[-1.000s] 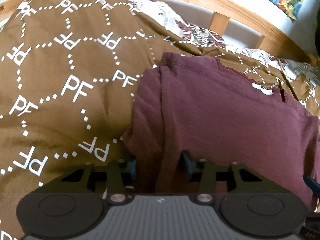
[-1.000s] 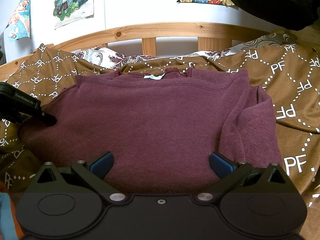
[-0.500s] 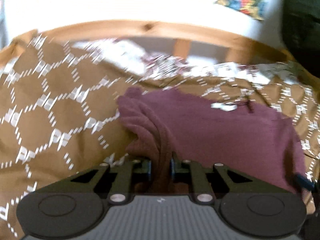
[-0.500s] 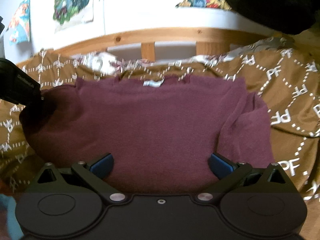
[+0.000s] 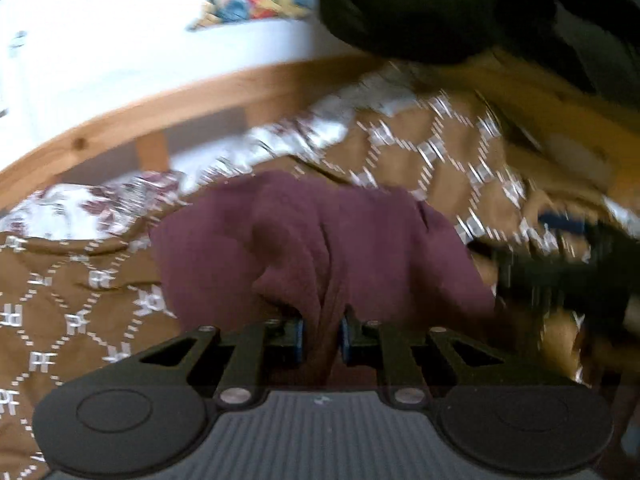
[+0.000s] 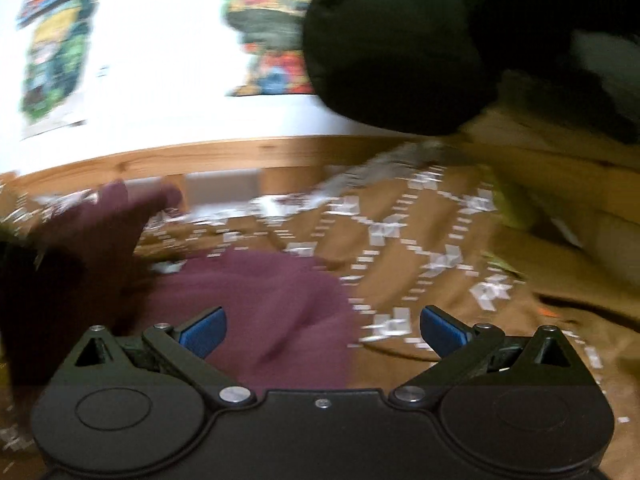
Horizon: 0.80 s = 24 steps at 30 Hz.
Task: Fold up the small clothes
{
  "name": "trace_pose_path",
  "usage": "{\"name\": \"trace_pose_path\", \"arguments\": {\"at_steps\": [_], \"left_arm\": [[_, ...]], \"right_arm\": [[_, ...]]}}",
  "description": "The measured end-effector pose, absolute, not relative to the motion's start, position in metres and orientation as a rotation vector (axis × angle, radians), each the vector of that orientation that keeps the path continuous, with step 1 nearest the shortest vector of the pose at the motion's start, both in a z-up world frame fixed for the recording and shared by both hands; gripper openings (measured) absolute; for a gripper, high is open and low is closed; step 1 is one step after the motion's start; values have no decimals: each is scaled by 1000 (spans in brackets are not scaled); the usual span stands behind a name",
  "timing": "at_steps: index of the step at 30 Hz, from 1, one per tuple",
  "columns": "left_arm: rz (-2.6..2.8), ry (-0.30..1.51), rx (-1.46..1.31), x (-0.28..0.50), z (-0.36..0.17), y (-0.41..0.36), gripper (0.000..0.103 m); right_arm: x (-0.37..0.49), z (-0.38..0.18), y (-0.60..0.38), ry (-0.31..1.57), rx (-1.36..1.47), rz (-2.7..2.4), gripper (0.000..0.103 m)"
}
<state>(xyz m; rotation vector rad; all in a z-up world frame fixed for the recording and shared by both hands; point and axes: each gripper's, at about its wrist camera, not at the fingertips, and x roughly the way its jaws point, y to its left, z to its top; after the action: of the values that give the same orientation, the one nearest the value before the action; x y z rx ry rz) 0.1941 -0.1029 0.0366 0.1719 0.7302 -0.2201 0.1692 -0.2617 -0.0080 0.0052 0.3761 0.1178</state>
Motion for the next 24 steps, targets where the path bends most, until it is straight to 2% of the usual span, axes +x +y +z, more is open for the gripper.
{"name": "trace_pose_path", "arguments": {"at_steps": [5, 10, 15, 20, 23, 24], "left_arm": [[-241, 764, 186, 190, 16, -115, 22], [-302, 746, 160, 177, 23, -116, 65], [-381, 684, 103, 153, 32, -111, 87], [-399, 604, 61, 127, 39, -99, 93], [-348, 543, 41, 118, 44, -89, 103], [-307, 524, 34, 116, 45, -84, 102]], "right_arm": [[177, -9, -299, 409, 92, 16, 102], [179, -11, -306, 424, 130, 17, 102], [178, -11, -295, 420, 114, 70, 102], [175, -7, -285, 404, 107, 118, 102], [173, -5, -280, 379, 109, 152, 102], [172, -4, -279, 371, 115, 168, 102]]}}
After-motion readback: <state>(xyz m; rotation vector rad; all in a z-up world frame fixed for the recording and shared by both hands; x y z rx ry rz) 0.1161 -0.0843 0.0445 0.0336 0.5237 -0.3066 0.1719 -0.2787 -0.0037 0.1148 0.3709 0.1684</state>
